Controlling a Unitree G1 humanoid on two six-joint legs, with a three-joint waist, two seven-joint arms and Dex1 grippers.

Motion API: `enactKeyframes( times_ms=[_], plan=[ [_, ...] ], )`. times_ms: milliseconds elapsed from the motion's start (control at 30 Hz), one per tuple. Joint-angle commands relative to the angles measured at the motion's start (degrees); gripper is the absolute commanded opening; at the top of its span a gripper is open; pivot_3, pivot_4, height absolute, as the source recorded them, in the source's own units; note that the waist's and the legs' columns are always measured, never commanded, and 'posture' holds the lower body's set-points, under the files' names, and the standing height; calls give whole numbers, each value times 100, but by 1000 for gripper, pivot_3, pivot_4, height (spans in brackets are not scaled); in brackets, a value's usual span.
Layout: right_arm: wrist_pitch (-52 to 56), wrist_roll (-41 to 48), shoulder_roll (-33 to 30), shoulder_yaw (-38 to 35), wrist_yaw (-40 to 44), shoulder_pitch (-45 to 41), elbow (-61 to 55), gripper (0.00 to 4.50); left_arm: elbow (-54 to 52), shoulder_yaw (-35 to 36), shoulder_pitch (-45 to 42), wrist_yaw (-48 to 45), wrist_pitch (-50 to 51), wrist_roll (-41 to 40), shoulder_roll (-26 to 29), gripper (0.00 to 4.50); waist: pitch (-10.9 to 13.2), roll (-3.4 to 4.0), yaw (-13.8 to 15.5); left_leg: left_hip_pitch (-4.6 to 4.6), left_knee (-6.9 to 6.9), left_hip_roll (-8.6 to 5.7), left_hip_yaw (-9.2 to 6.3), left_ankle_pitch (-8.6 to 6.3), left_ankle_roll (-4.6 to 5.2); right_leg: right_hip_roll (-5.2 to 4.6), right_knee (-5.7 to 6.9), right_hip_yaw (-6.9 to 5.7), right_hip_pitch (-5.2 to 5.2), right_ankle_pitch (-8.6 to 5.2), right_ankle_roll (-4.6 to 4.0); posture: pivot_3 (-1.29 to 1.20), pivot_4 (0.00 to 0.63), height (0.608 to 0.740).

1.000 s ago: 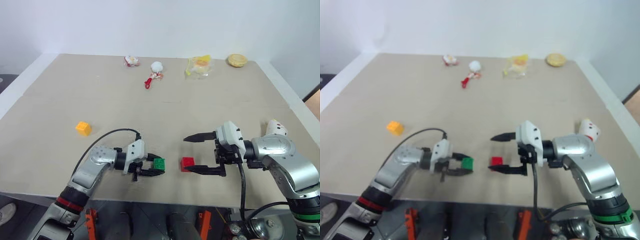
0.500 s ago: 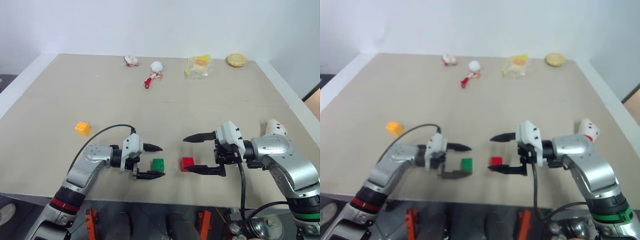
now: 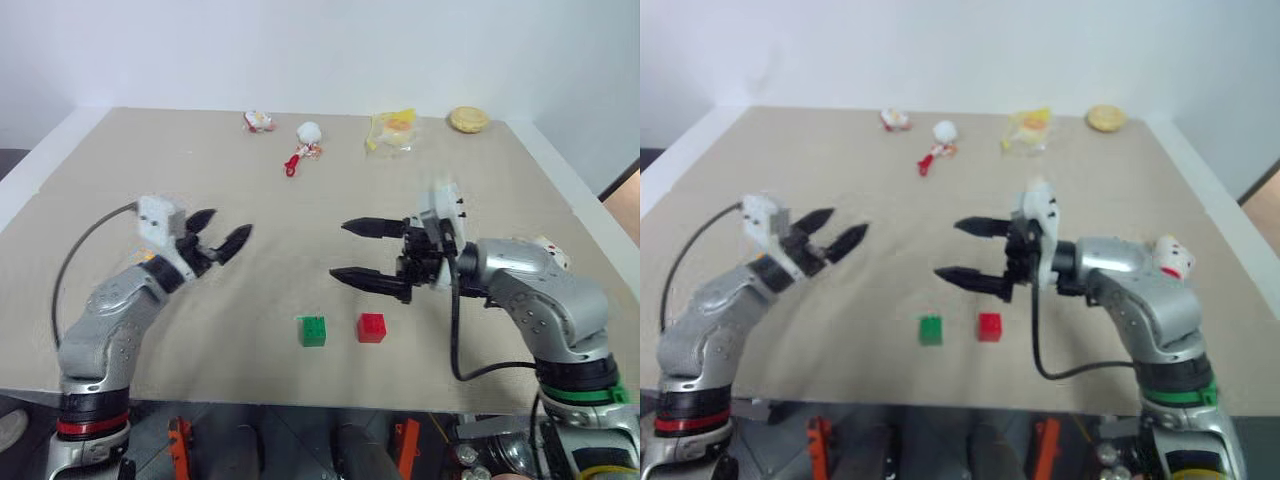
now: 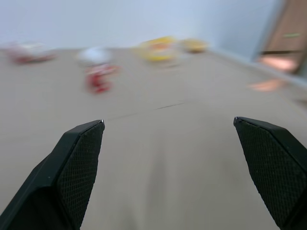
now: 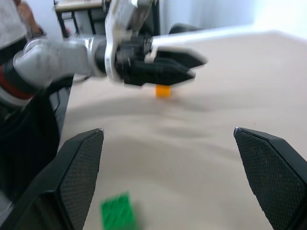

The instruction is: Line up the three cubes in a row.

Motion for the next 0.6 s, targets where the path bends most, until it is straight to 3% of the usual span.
enactKeyframes(
  times_ms=[33, 200, 600],
  plan=[
    [-474, -246, 430, -66, -358, -347, 236, 4500, 379, 483, 192, 44, -475, 163, 211, 4465, 0, -2, 2, 0, -2, 0, 0, 0, 0, -1, 0, 0, 1, -1, -1, 0, 150, 738],
    [-1085, -487, 800, 5, -168, -588, 647, 4500, 1198, 506, 206, -215, -960, 366, 447, 4465, 2, -11, 29, -5, 1, -1, 2, 2, -4, -6, -1, -6, 0, -1, -3, 0, 150, 738],
    [-562, -308, 589, 64, 161, -426, 399, 4500, 2313, 290, 3, -644, -1319, 671, 713, 4465, 2, -15, 13, -1, -19, 6, 5, 1, -5, -7, -1, -13, -7, -3, -11, 0, 150, 738]
  ],
)
